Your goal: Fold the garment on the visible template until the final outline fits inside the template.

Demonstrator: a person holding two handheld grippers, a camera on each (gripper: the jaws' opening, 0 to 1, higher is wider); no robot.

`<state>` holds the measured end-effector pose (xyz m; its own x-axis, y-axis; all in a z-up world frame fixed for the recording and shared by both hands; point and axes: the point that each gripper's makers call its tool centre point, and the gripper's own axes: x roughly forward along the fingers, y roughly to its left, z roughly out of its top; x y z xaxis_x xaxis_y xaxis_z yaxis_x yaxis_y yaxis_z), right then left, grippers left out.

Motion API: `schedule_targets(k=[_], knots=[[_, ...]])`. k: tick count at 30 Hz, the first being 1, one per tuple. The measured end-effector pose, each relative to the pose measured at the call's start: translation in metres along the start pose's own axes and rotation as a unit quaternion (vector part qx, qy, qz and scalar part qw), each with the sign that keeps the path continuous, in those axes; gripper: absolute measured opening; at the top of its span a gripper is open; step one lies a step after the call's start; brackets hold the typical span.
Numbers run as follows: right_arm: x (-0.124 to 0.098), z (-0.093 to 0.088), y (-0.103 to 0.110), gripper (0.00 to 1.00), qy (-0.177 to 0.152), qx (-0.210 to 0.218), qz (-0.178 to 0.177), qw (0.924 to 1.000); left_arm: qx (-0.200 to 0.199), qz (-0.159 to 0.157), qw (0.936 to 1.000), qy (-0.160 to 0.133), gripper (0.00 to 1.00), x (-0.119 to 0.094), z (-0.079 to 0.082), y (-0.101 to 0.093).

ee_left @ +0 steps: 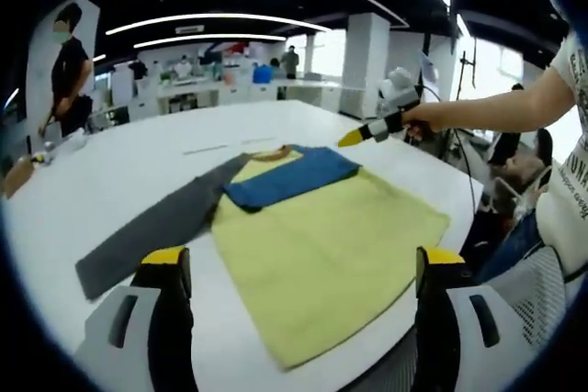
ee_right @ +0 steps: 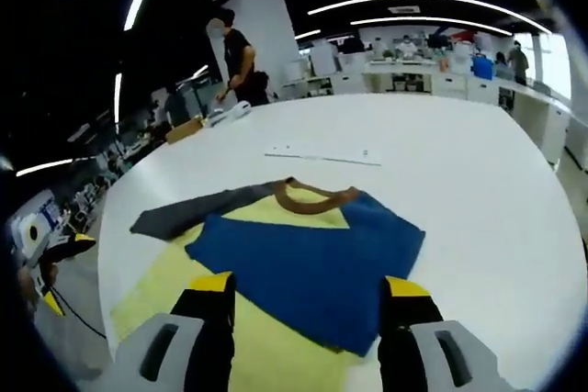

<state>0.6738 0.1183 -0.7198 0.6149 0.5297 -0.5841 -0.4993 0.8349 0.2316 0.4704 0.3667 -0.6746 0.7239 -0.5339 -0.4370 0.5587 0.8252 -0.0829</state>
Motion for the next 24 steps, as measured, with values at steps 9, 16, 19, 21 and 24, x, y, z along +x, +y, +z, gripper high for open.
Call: schedule_targets(k=[9, 16, 19, 21, 24], knots=[[-0.016, -0.022, -0.027, 0.35, 0.02, -0.011, -0.018, 0.9996, 0.004, -0.01, 0.9999, 0.006, 0.98, 0.002, 0.003, -0.004], [-0.014, -0.041, -0.039, 0.21, 0.043, -0.009, -0.03, 0.9986, 0.001, -0.009, 0.9999, 0.014, 0.97, 0.003, 0.001, 0.002], [-0.011, -0.048, -0.046, 0.15, 0.052, 0.008, -0.036, 0.998, 0.001, -0.007, 0.9999, 0.014, 0.97, 0.002, 0.0, 0.007], [-0.01, -0.051, -0.045, 0.12, 0.054, 0.004, -0.037, 0.9978, 0.001, -0.003, 0.9999, 0.015, 0.97, 0.001, -0.001, 0.01], [-0.007, -0.053, -0.045, 0.08, 0.057, 0.001, -0.037, 0.9977, -0.001, 0.0, 0.9999, 0.015, 0.96, 0.001, -0.002, 0.015]])
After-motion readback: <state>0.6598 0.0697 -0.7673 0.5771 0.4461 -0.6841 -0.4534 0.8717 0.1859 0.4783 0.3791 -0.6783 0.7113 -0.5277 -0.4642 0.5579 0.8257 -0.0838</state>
